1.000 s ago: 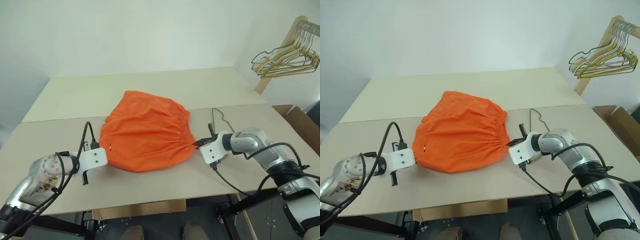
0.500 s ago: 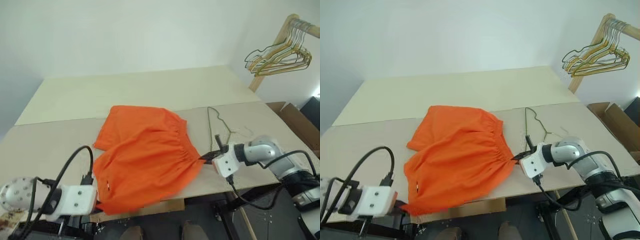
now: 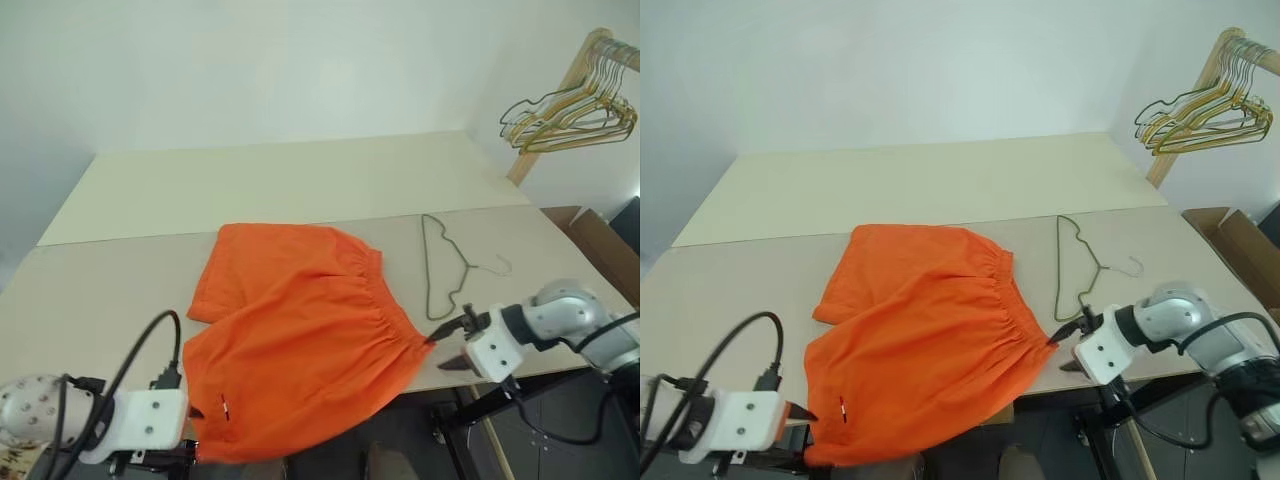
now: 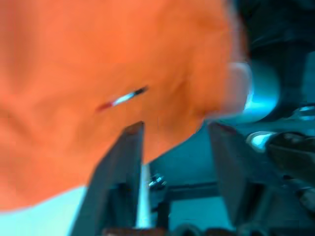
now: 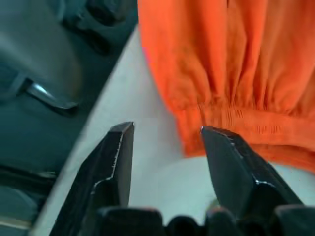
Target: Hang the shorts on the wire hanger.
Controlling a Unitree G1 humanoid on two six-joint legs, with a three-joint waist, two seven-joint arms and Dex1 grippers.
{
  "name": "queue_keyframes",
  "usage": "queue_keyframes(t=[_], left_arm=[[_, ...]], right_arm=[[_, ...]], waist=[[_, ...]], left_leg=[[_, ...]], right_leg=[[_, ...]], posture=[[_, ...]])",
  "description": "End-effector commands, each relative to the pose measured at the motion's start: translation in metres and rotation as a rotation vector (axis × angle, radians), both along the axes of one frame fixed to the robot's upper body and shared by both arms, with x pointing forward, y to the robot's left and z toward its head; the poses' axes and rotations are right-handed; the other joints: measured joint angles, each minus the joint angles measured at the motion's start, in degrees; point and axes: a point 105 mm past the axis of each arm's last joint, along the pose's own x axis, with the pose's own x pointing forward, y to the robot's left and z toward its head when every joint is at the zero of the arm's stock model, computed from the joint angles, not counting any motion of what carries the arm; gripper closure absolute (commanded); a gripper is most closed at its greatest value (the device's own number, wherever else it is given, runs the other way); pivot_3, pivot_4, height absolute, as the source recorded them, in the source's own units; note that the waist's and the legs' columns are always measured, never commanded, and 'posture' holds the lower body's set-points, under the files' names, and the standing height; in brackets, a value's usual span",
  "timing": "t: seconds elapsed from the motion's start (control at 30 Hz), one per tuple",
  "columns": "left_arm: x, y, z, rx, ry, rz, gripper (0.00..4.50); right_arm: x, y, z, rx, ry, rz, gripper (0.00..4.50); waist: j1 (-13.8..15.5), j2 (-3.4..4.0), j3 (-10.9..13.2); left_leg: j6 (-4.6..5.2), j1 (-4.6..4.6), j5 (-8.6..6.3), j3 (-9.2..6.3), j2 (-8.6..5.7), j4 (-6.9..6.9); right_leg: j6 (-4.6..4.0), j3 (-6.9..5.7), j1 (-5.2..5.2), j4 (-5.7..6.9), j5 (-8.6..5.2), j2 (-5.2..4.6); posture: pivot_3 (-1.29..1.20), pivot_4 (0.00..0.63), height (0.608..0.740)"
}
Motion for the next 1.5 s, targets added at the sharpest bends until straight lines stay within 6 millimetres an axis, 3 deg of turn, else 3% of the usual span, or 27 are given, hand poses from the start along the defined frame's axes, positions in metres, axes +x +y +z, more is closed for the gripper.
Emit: queue_keyframes(t=[0.03, 0.17, 0.33, 0.5, 0.9, 1.03, 1.17, 1.4, 1.5], left_arm=[[0.011, 0.003, 0.031, -0.087, -0.079, 0.031, 1.88], [0.039, -0.010, 0.064, -0.326, -0.184, 0.146, 1.88], [0.068, -0.041, 0.099, -0.646, -0.215, 0.217, 1.88], [0.085, -0.063, 0.115, -0.795, -0.227, 0.227, 1.88], [0.084, -0.066, 0.112, -0.776, -0.214, 0.219, 1.88], [0.082, -0.065, 0.112, -0.768, -0.221, 0.220, 1.83], [0.081, -0.064, 0.113, -0.767, -0.226, 0.222, 1.83], [0.088, -0.063, 0.114, -0.766, -0.243, 0.221, 1.83], [0.095, -0.062, 0.117, -0.778, -0.258, 0.228, 1.83]], right_arm=[[0.018, 0.005, 0.046, 0.176, 0.022, -0.215, 2.12], [0.051, -0.008, 0.060, 0.236, 0.013, -0.561, 2.12], [0.083, -0.027, 0.039, 0.161, 0.054, -1.046, 2.12], [0.096, -0.030, 0.023, 0.110, 0.199, -1.405, 2.12], [0.107, -0.030, -0.010, 0.051, 0.324, -1.656, 2.12], [0.108, -0.031, -0.017, 0.027, 0.337, -1.687, 3.02], [0.113, -0.035, -0.012, 0.049, 0.329, -1.721, 4.38], [0.128, -0.043, 0.008, 0.125, 0.192, -1.781, 4.45], [0.143, -0.046, 0.035, 0.204, -0.041, -1.750, 4.45]], waist=[[-0.31, 0.01, 0.03], [-0.20, 0.08, 0.14], [-0.04, 0.05, 0.23], [-0.56, 0.04, 0.30], [-0.50, 0.05, 0.40], [-0.52, 0.00, 0.40], [-0.43, -0.02, 0.41], [-0.51, -0.05, 0.39], [-0.54, -0.03, 0.39]], left_leg=[[0.00, 0.03, 0.00, 0.00, 0.04, 0.00], [0.00, 0.07, -0.02, 0.02, 0.10, 0.00], [-0.05, -0.09, -0.04, -0.06, -0.02, 0.02], [-0.09, -0.19, -0.05, -0.07, -0.07, 0.03], [-0.21, -0.62, 0.00, 0.05, -0.17, 0.07], [-0.20, -0.60, -0.01, 0.05, -0.15, 0.07], [-0.20, -0.54, -0.01, 0.04, -0.15, 0.07], [-0.21, -0.53, 0.00, 0.05, -0.15, 0.07], [-0.25, -0.66, 0.02, 0.06, -0.17, 0.07]], right_leg=[[-0.03, 0.00, 0.00, 0.01, 0.02, 0.01], [-0.06, -0.03, 0.00, 0.01, 0.05, 0.08], [0.00, -0.04, -0.18, 0.05, 0.07, 0.08], [0.01, 0.06, -0.33, 0.07, 0.10, 0.06], [-0.02, 0.18, -0.87, 0.17, 0.16, 0.17], [-0.02, 0.18, -0.84, 0.16, 0.16, 0.20], [-0.02, 0.18, -0.78, 0.15, 0.17, 0.20], [-0.01, 0.18, -0.77, 0.16, 0.18, 0.21], [0.00, 0.20, -0.92, 0.18, 0.19, 0.20]], posture=[[-0.04, 0.079, 0.740], [-0.05, 0.081, 0.740], [-0.05, 0.085, 0.740], [-0.06, 0.090, 0.740], [-0.05, 0.103, 0.740], [-0.03, 0.103, 0.740], [-0.03, 0.099, 0.740], [-0.05, 0.084, 0.740], [-0.07, 0.070, 0.740]])
